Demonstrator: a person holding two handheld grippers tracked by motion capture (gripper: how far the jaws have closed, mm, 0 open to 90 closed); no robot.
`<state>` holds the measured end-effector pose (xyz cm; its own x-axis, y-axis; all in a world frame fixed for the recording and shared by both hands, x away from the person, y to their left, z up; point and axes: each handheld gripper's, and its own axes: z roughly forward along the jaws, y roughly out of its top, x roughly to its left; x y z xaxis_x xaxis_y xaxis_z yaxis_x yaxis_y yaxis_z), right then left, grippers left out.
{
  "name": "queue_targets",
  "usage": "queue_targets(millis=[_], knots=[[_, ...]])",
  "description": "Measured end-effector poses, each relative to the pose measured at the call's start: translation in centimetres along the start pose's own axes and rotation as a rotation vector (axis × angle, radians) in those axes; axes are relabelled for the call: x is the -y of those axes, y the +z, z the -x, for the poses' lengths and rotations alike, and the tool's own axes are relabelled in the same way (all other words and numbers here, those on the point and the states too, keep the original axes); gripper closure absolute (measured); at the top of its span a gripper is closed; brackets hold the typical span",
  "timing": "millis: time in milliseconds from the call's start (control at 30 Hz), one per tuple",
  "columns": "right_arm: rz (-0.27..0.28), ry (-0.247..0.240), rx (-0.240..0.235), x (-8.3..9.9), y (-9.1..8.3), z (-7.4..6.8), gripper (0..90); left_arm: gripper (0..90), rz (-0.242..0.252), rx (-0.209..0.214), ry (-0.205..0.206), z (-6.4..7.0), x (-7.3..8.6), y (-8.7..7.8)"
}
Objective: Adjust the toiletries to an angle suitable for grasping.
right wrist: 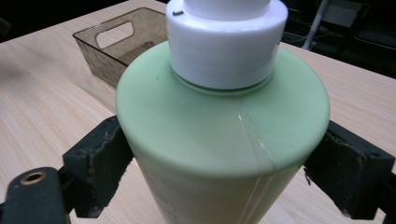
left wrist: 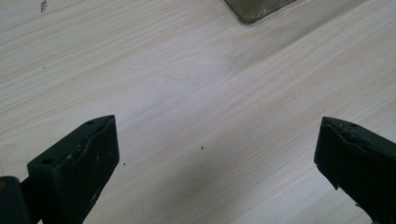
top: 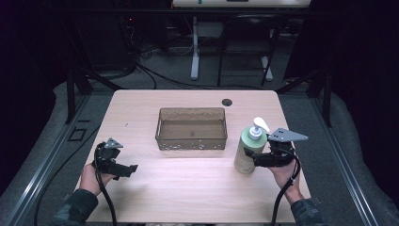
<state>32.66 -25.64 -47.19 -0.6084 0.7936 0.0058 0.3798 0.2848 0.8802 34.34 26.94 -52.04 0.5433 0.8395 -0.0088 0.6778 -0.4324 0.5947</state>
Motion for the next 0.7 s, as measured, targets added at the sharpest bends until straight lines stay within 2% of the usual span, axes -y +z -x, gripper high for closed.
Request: queue_targets(millis=[333,700], knots=[[-0.003,-0.021,-0.043,-0.5,0.9,-1.2,12.0,0.1,0.016,0.018,-0.006,-0.1,0.0,-0.1],[-0.002,-0.046,-0.083,-0.9,1.7,-2.0,12.0,0.1,0.022,0.015,-0.007,-0.2,0.0,-0.1]])
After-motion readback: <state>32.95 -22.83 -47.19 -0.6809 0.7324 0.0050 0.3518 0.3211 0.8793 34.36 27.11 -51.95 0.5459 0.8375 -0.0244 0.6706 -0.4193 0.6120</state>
